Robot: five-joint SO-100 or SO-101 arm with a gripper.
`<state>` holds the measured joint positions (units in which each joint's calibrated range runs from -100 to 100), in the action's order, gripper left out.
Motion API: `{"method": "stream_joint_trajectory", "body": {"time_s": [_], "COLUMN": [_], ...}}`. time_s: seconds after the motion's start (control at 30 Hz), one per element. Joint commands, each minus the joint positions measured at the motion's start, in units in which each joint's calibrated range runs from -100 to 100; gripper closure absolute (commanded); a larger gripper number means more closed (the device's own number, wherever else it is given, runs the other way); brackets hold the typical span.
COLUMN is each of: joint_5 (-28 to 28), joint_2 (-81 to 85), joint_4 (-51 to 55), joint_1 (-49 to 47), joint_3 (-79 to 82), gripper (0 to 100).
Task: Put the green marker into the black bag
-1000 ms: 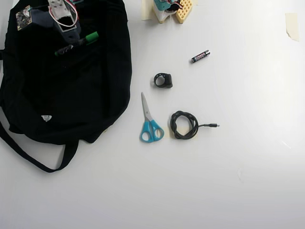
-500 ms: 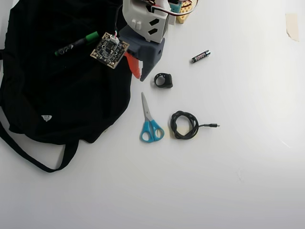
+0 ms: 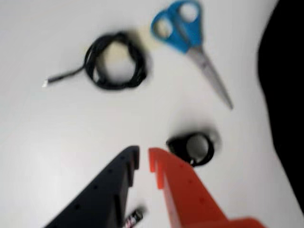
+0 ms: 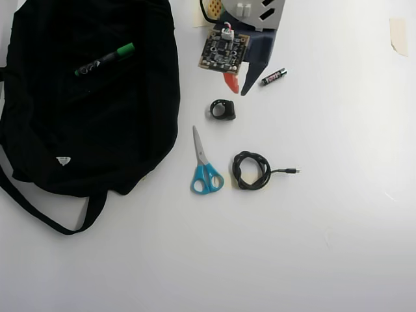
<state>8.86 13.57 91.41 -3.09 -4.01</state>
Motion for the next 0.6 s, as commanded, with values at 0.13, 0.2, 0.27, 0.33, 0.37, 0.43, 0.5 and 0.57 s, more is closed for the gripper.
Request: {"method": "stream_joint_trajectory", "body": {"time_s": [0.13, 0.2, 0.27, 0.33, 0.37, 0.43, 0.5, 0.57], "joint_5": [-0.11, -0.26, -0.26, -0.26, -0.26, -0.26, -0.32, -0.32], "joint_2": [14.48, 17.55, 20.28, 22.86, 24.35, 27.34, 30.33, 33.31], "joint_4": [-6.40, -7.61, -8.90, -10.88, -11.91, -14.07, -16.22, -18.20], "joint_1": [-2.30, -2.37, -2.15, -2.15, -2.22, -2.37, -2.45, -2.45], "joint_3": [18.47, 23.06, 27.91, 32.67, 34.92, 39.50, 44.35, 49.11], "gripper": [98, 98, 98, 98, 98, 98, 98, 98]}}
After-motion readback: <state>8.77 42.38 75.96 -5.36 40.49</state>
